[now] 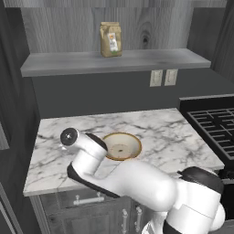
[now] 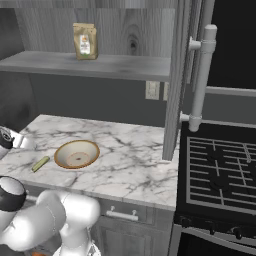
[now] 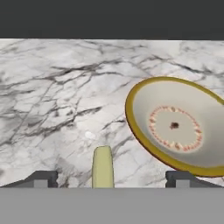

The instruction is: Pick the egg and butter from the fridge and place them by the bowl for mixing.

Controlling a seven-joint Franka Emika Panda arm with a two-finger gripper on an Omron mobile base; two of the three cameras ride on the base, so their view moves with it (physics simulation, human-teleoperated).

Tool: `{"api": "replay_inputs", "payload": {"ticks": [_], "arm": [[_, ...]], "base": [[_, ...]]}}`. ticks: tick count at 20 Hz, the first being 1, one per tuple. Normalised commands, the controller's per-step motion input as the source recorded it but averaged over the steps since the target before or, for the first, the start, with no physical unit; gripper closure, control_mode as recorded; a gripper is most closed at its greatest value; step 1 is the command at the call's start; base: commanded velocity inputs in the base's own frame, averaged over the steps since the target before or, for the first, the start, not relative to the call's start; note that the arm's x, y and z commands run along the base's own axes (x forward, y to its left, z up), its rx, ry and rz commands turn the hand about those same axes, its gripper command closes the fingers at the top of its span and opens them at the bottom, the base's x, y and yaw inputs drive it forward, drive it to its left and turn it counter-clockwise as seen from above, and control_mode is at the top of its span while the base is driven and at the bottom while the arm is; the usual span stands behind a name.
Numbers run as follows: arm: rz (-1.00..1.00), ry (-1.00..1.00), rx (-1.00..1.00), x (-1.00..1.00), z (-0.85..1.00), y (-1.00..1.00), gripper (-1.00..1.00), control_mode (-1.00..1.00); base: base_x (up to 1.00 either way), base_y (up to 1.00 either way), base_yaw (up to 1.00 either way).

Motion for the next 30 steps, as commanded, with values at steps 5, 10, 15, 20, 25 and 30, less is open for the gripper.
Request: {"api": "replay_inputs", "payload": {"ticks": [5,10,15,20,25,30], "arm": [[0.00,-0.16,0.08,-1.00,1.00,-0.27,-1.00,-1.00],[0.11,-0.19,0.20,-1.00,1.00,-0.91,-1.00,-1.00],[0.19,-0.06,0.25,-1.00,0.86,-1.00,-1.00,-1.00],[0.26,-0.01,0.26,-1.00,0.48,-1.00,-1.00,-1.00],[0.17,-0.04,0.13,-0.66,0.03,-0.66,-1.00,-1.00],[0.00,0.00,0.00,-0.05,0.00,0.01,-1.00,1.00]], "base": [[0.00,0.00,0.00],[0.00,0.00,0.00],[0.00,0.00,0.00],[0.00,0.00,0.00],[0.00,0.00,0.00],[-0.21,0.01,0.07]]}}
